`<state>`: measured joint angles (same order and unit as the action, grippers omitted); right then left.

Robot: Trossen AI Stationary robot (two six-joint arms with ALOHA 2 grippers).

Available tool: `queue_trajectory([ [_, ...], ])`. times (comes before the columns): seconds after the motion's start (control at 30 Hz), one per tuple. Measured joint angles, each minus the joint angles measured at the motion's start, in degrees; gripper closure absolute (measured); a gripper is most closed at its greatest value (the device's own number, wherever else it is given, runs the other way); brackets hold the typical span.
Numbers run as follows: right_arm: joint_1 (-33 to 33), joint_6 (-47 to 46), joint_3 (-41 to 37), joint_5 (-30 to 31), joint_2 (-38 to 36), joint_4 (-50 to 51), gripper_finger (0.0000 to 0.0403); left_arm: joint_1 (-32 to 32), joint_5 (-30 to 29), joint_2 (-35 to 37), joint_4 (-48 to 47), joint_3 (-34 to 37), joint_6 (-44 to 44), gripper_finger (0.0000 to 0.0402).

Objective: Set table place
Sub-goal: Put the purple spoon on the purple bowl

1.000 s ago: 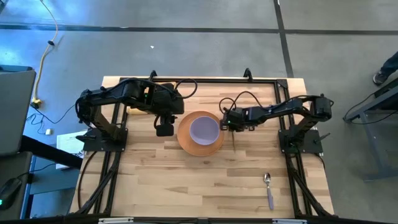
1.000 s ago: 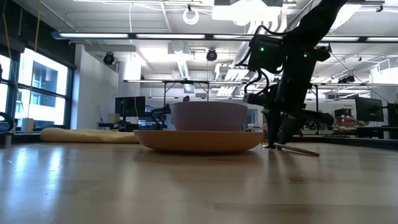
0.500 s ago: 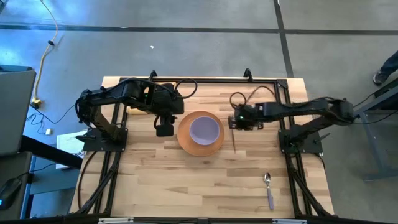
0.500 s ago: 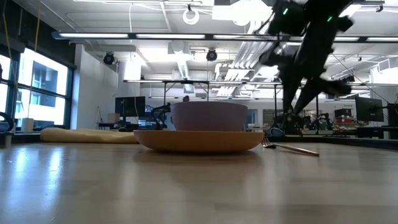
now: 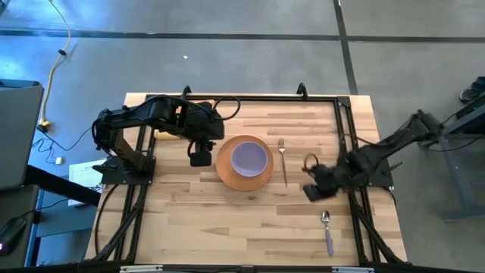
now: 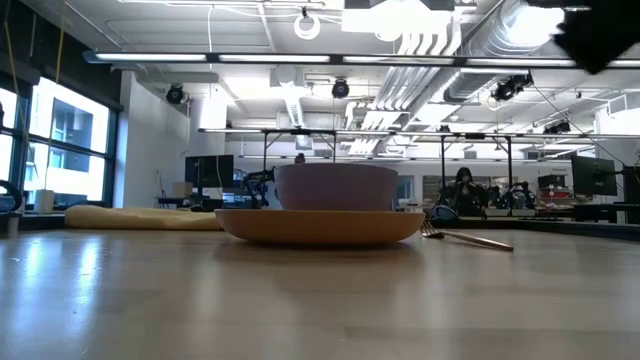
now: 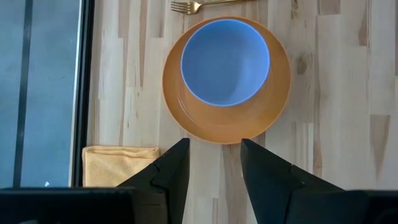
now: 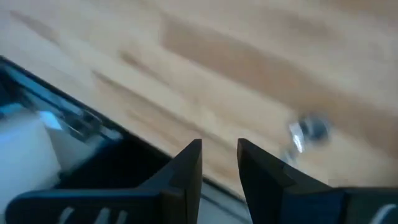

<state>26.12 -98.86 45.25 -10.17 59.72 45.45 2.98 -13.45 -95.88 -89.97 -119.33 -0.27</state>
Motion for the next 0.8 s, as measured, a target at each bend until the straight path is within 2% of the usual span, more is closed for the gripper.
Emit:
queue_trajectory([
  [0.2, 12.77, -19.73, -0.02, -0.75, 0.96, 7.54, 0.031, 0.02, 0.02, 0.0, 0.17, 0.0, 0.0, 0.0273],
  [0.33, 19.1, -30.17, -1.22, -0.54, 4.25, 4.08, 0.031, 0.01, 0.06, 0.0, 0.28, 0.0, 0.0, 0.0273],
  [0.57, 20.89, -29.03, -2.64, -2.12, 15.52, -9.04, 0.031, 0.01, 0.14, 0.0, 0.38, 0.0, -0.02, 0.0273],
  [0.8, 21.69, -28.71, -2.67, -5.72, 23.15, -12.12, 0.031, 0.0, 0.39, 0.0, 2.36, 0.0, 0.0, 0.0273],
])
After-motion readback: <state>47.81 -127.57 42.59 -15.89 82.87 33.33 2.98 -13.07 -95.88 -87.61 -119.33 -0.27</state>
